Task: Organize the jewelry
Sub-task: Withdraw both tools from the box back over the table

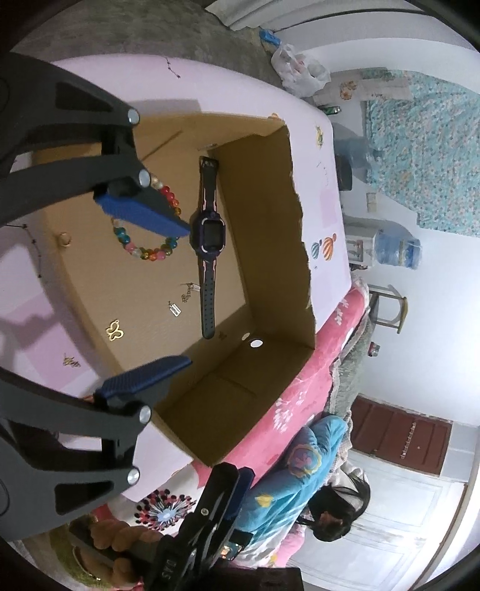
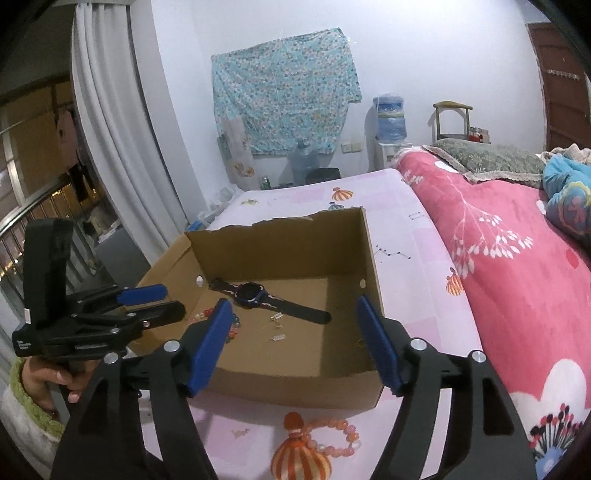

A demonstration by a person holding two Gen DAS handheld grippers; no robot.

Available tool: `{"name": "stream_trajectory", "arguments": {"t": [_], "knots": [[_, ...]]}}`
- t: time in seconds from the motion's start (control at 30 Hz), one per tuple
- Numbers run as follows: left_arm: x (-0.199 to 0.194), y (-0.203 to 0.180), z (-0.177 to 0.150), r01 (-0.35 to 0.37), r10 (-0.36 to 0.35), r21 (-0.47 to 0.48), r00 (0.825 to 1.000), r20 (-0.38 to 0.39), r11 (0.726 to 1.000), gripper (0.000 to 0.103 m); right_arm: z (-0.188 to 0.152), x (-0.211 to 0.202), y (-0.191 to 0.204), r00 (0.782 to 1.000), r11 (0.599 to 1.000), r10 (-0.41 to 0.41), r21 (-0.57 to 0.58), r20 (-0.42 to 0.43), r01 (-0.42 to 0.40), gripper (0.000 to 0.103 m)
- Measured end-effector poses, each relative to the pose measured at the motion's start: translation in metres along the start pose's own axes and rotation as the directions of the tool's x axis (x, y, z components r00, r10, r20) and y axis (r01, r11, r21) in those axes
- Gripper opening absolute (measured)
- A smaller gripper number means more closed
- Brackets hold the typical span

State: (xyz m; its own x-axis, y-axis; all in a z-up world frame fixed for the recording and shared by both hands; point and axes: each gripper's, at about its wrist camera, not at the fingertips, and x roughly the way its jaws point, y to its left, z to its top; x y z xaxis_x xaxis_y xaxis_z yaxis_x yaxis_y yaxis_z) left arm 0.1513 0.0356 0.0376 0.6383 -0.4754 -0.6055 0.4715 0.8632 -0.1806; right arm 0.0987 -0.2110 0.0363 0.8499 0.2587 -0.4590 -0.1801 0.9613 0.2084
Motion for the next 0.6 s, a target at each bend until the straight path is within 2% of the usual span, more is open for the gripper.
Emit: {"name": "stream_trajectory", "arguments": {"t": [0.13, 0.3, 0.6], "knots": [[-0.023, -0.002, -0.006, -0.001, 0.001, 0.005, 0.999, 0.034, 1.0, 0.077, -0.003, -0.006, 0.003, 1.0, 1.0, 0.005, 0.005, 0.0, -0.005, 0.075], [-0.049, -0.006, -0.015, -0.001, -0.001, 0.027, 0.998, 0.068, 1.0, 0.084, -0.008, -0.012, 0.006, 1.0, 1.0, 0.006, 0.005, 0.005, -0.006, 0.079], [-0.079, -0.009, -0.047, -0.008, 0.006, 0.043, 0.998, 0.064, 0.999, 0.088, -0.019, -0.036, -0.01, 0.998, 0.998, -0.057, 0.034, 0.015, 0.057, 0.079]]}}
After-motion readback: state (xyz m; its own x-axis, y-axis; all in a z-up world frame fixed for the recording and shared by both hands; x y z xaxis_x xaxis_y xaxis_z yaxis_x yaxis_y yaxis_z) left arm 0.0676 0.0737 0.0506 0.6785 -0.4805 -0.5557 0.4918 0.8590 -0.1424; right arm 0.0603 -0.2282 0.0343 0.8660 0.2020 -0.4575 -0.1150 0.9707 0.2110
